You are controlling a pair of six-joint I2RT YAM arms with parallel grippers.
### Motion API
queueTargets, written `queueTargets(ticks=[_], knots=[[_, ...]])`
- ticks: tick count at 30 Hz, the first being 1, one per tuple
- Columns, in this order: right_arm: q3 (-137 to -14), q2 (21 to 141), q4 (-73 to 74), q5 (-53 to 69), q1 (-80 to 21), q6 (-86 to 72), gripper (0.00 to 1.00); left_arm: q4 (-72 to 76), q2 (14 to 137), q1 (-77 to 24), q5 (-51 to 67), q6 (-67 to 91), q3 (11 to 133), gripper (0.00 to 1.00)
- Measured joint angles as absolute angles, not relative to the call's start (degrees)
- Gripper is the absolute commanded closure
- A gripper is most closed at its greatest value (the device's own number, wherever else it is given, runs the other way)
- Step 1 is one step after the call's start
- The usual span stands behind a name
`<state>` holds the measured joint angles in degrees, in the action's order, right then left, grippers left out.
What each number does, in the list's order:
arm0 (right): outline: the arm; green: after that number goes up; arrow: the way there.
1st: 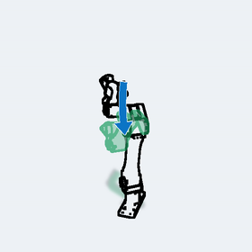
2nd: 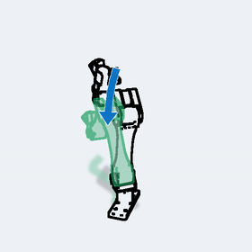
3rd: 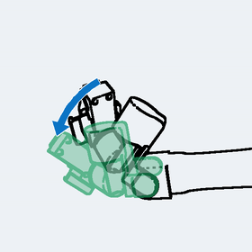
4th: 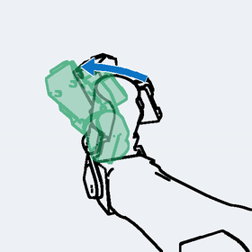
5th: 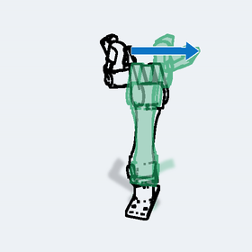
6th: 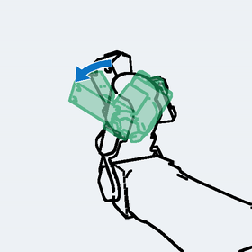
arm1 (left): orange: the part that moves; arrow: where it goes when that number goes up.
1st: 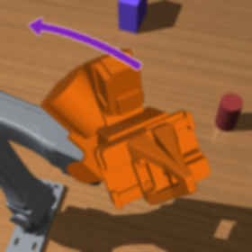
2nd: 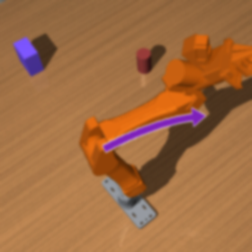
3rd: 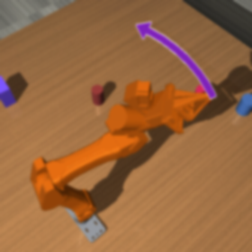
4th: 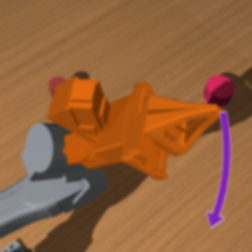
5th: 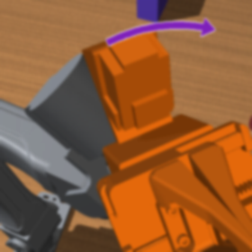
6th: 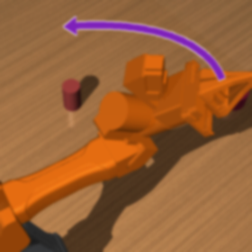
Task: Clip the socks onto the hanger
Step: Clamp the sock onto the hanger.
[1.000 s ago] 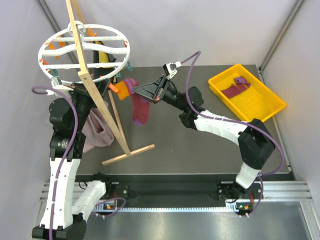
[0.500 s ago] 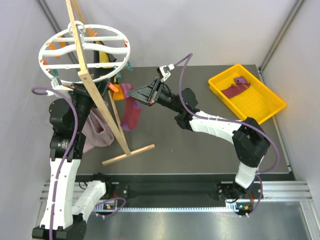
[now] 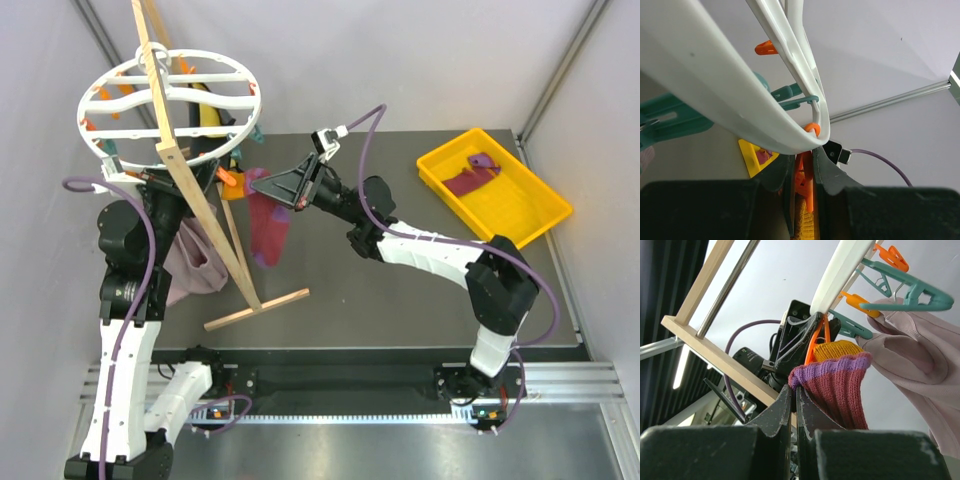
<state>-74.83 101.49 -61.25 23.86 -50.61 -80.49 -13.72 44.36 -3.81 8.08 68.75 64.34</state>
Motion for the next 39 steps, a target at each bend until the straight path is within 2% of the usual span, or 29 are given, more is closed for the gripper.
queueTargets(ticks=[4, 5, 9, 11, 17, 19, 20, 22, 23, 26, 30, 32, 39], knots=[[-75.24, 101.82, -61.67, 23.83, -50.65, -80.58, 1.0, -13.72, 44.34, -3.81, 8.05, 68.71, 64.34, 0.84], [-75.37, 101.91, -61.73, 23.83, -50.65, -80.6, 1.0, -13.72, 44.34, -3.81, 8.05, 68.69, 64.34, 0.74], [-75.55, 102.15, -62.24, 23.7, -50.87, -80.55, 1.0, -14.02, 44.31, -3.81, 7.55, 68.2, 64.34, 0.55], [-75.57, 102.21, -62.35, 23.68, -50.96, -80.55, 1.0, -14.63, 44.1, -3.81, 6.96, 68.12, 64.34, 0.5], [-77.41, 103.66, -62.35, 23.81, -50.96, -80.55, 1.0, -15.49, 43.59, -3.79, 6.26, 67.46, 64.34, 0.43], [-77.87, 104.16, -62.13, 23.92, -50.96, -80.58, 0.93, -15.86, 43.24, -3.79, 5.98, 67.16, 64.34, 0.39], [-78.13, 104.51, -62.06, 24.08, -50.96, -80.6, 0.8, -16.1, 43.09, -3.79, 5.82, 67.0, 64.34, 0.37], [-78.22, 105.12, -61.73, 24.25, -50.98, -80.75, 0.7, -16.86, 42.57, -3.79, 5.34, 66.52, 64.34, 0.36], [-78.22, 105.45, -61.54, 24.51, -50.98, -80.73, 0.61, -17.3, 42.24, -3.79, 5.06, 66.24, 64.31, 0.36], [-78.22, 105.8, -59.92, 25.17, -50.98, -80.25, 0.47, -18.68, 41.15, -3.79, 4.51, 65.06, 64.25, 0.36], [-77.25, 105.69, -57.3, 26.26, -50.94, -77.93, 0.43, -21.23, 38.96, -3.99, 2.48, 61.82, 64.27, 0.39], [-76.36, 105.41, -54.68, 26.94, -50.85, -75.75, 0.43, -22.15, 37.89, -4.4, 1.48, 59.75, 64.29, 0.44], [-75.46, 100.84, -35.11, 28.12, -50.46, -59.92, 0.44, -23.97, 37.26, -5.98, -0.99, 52.07, 66.43, 0.48]])
